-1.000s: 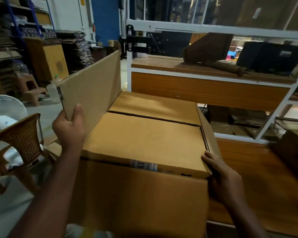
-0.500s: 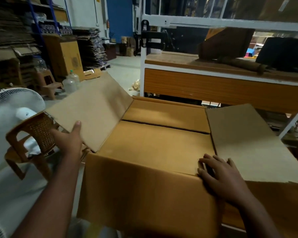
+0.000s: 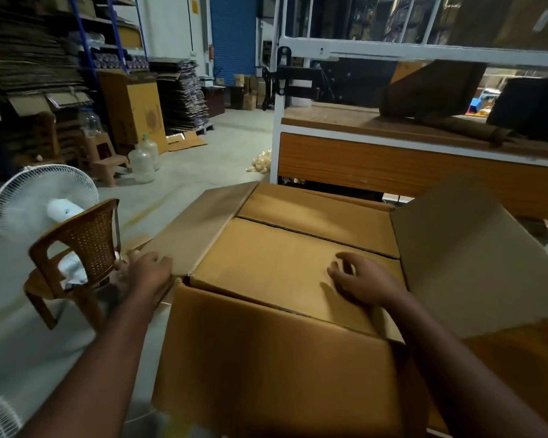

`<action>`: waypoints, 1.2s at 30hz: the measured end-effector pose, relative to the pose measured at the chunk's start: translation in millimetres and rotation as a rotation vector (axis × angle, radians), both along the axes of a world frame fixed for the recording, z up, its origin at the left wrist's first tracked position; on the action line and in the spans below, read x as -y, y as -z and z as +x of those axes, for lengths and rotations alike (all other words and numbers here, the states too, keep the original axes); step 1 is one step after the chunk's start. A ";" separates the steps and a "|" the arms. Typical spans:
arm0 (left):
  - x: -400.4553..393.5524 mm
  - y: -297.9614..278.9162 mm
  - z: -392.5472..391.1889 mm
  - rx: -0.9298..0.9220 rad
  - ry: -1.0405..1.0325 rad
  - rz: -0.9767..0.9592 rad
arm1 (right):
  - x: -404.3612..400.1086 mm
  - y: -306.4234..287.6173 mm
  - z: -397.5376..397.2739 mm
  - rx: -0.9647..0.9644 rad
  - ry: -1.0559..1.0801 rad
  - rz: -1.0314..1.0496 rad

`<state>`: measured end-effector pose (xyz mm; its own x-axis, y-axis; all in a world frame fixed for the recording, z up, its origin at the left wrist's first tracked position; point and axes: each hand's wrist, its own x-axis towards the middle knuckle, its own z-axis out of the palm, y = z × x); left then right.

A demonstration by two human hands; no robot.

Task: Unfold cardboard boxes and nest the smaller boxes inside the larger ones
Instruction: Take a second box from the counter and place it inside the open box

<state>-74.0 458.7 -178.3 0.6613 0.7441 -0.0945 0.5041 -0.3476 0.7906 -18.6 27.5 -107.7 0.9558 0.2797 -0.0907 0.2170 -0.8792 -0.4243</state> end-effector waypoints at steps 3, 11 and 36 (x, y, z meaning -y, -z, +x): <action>24.2 -19.0 0.2 -0.004 0.265 -0.002 | -21.3 -4.2 41.9 -0.015 0.069 -0.006; 40.4 -12.1 3.5 -0.180 0.355 0.230 | -41.6 1.5 102.0 -0.018 0.102 -0.236; 25.4 -42.3 -44.5 0.053 0.670 -0.387 | -5.2 -98.2 -188.4 -0.079 -0.731 -0.169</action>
<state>-118.5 433.3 -136.0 0.9694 0.1041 -0.2222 0.2421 -0.2587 0.9351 -207.0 32.7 -9.4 0.5211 0.8164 -0.2489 0.7447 -0.5774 -0.3348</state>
